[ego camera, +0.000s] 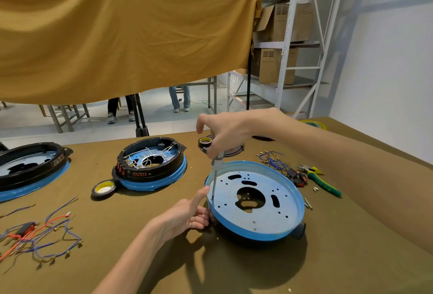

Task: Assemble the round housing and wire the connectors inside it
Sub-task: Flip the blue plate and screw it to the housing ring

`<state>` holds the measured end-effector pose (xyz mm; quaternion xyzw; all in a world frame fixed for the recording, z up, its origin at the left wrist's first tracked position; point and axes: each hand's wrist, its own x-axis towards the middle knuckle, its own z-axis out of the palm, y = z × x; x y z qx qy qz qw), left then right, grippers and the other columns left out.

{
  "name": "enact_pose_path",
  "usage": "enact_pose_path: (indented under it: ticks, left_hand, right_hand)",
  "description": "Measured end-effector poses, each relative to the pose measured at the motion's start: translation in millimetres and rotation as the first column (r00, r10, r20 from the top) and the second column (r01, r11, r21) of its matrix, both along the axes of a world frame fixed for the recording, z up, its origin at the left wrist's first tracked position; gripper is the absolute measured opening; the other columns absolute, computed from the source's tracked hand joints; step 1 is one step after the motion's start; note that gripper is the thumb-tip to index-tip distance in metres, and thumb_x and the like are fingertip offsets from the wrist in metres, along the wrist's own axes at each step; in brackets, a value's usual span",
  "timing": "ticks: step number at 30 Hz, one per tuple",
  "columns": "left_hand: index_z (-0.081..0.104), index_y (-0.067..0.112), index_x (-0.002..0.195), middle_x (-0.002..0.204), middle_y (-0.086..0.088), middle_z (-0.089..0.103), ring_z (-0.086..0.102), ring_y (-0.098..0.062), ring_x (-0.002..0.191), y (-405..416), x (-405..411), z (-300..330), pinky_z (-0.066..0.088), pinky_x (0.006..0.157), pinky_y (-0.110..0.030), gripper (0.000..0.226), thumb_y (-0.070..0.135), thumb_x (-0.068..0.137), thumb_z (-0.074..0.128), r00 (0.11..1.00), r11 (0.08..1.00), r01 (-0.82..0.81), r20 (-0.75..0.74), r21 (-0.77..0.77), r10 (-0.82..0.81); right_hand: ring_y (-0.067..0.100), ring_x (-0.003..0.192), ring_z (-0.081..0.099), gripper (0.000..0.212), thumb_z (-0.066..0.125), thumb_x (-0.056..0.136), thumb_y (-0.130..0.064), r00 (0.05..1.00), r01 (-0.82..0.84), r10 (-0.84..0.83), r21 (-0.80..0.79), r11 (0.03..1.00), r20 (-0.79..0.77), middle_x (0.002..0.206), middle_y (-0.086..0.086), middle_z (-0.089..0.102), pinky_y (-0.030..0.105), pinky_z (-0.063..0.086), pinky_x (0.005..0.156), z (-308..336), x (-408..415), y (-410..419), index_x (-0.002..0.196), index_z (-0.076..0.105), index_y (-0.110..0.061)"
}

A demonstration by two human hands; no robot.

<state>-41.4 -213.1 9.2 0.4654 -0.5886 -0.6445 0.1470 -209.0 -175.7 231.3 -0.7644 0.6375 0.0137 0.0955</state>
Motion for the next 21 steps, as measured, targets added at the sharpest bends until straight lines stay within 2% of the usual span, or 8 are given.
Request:
enact_pose_path:
  ticks: [2,5,8,10,13,16,17,21]
  left_hand:
    - [0.070,-0.004,0.109,0.081,-0.009,0.074,0.069,-0.014,0.072,-0.1,-0.4,0.6,0.054,0.067,-0.020,0.107,0.088,0.056,0.059,1.000,1.000,-0.009,0.003,0.000,0.009]
    - [0.070,-0.004,0.108,0.079,-0.008,0.074,0.069,-0.014,0.070,-0.2,-0.9,0.1,0.055,0.067,-0.021,0.107,0.089,0.054,0.059,1.000,1.000,-0.012,0.001,-0.006,0.012]
    - [0.070,-0.003,0.107,0.079,-0.008,0.074,0.069,-0.014,0.072,-0.5,-0.6,-0.3,0.055,0.069,-0.021,0.107,0.089,0.056,0.058,1.000,1.000,0.004,0.001,-0.014,-0.004]
    - [0.070,-0.004,0.107,0.080,-0.009,0.073,0.068,-0.015,0.073,-1.3,-0.7,-1.1,0.055,0.070,-0.021,0.106,0.088,0.057,0.058,1.000,1.000,0.006,-0.005,-0.008,-0.006]
    - [0.070,-0.004,0.107,0.079,-0.008,0.073,0.068,-0.014,0.071,-2.0,-0.6,-1.4,0.055,0.069,-0.021,0.105,0.088,0.057,0.059,1.000,1.000,-0.003,-0.003,0.003,0.003]
    - [0.070,-0.003,0.108,0.080,-0.008,0.074,0.070,-0.013,0.071,-2.4,-0.1,-1.7,0.055,0.069,-0.021,0.105,0.089,0.058,0.059,1.000,1.000,0.005,0.006,-0.004,-0.005]
    - [0.070,-0.003,0.108,0.080,-0.008,0.074,0.069,-0.013,0.071,-2.4,-0.2,-1.8,0.054,0.069,-0.020,0.106,0.089,0.057,0.060,1.000,1.000,0.005,0.005,-0.003,-0.005]
    - [0.070,-0.003,0.106,0.078,-0.008,0.074,0.069,-0.013,0.070,-2.1,-0.9,-1.9,0.054,0.068,-0.020,0.106,0.089,0.054,0.059,1.000,1.000,-0.008,0.007,-0.003,0.008]
  right_hand:
    - [0.026,0.076,0.074,0.050,0.072,0.085,-0.032,1.000,-0.016,0.017,-0.035,0.999,0.007,0.092,0.006,0.067,0.042,0.061,0.060,-0.6,-0.2,0.3,0.127,0.047,-0.022]
    - [0.024,0.068,0.072,0.041,0.057,0.097,-0.045,0.986,-0.064,0.019,-0.268,0.961,-0.166,0.083,0.006,0.071,0.032,0.052,0.050,-10.7,3.0,-3.6,0.118,0.060,-0.010]
    - [0.022,0.079,0.069,0.054,0.071,0.084,-0.043,1.000,-0.030,0.029,-0.074,0.997,-0.013,0.088,0.002,0.067,0.039,0.057,0.059,-4.9,-0.8,-2.5,0.126,0.042,-0.026]
    - [0.022,0.067,0.073,0.054,0.074,0.083,-0.033,0.999,-0.011,0.011,0.007,1.000,0.043,0.084,0.004,0.071,0.033,0.058,0.049,-0.7,-1.8,-2.5,0.125,0.041,-0.026]
    - [0.020,0.051,0.071,0.040,0.057,0.097,-0.043,0.994,-0.017,0.001,-0.140,0.990,-0.110,0.071,0.006,0.074,0.024,0.053,0.040,-7.6,1.1,-5.7,0.120,0.055,-0.011]
    - [0.024,0.076,0.072,0.053,0.070,0.089,-0.038,0.999,-0.028,0.026,-0.059,0.998,-0.033,0.089,0.005,0.070,0.036,0.062,0.060,-5.2,-2.6,-3.7,0.131,0.041,-0.023]
    - [0.023,0.077,0.071,0.057,0.074,0.086,-0.031,0.999,-0.028,0.028,-0.010,1.000,0.019,0.090,0.005,0.068,0.036,0.061,0.059,-2.1,-3.4,-2.3,0.131,0.039,-0.026]
    - [0.016,0.047,0.068,0.037,0.060,0.099,-0.042,1.000,-0.016,0.014,-0.115,0.993,-0.018,0.073,0.001,0.072,0.027,0.054,0.044,-6.3,1.1,-0.9,0.121,0.046,-0.016]
